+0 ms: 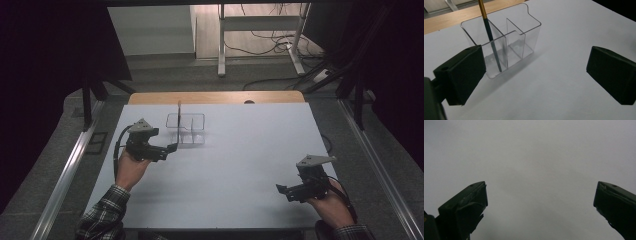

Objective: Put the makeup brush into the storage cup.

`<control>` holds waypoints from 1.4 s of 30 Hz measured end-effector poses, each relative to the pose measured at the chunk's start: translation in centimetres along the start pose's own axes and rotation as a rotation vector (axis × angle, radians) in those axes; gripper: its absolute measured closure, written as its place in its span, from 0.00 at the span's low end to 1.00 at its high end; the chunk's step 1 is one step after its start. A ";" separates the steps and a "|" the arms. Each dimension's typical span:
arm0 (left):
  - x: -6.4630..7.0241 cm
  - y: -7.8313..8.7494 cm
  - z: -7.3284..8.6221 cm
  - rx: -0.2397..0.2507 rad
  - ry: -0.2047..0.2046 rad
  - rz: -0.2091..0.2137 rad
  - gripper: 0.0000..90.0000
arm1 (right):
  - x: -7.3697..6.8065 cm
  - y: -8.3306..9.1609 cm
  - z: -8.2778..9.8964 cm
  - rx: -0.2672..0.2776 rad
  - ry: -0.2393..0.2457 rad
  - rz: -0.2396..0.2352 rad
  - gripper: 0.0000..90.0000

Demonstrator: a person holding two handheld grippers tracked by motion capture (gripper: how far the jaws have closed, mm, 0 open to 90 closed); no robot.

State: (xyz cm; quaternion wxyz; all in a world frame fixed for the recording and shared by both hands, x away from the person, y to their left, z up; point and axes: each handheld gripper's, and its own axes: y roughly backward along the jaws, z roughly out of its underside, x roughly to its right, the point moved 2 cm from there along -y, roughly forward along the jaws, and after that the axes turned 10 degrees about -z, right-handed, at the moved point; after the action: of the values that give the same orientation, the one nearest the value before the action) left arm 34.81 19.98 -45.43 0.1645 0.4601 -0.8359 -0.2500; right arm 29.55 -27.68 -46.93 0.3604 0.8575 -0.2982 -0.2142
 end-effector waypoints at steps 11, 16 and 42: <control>0.0 1.1 0.8 -0.003 0.006 -0.015 0.03 | 0.0 0.0 0.0 -0.001 -0.006 -0.005 0.00; 0.0 1.4 1.1 -0.009 0.003 -0.016 0.03 | 0.0 0.0 0.0 0.002 -0.004 -0.004 0.00; -0.5 4.2 3.3 -0.024 0.027 -0.050 0.03 | -0.2 0.1 0.0 -0.005 0.005 -0.014 0.00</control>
State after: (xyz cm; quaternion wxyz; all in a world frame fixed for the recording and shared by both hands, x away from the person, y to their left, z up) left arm 30.52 23.24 -45.74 0.1748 0.4822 -0.8188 -0.2578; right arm 29.39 -27.60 -46.87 0.3618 0.8592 -0.2908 -0.2154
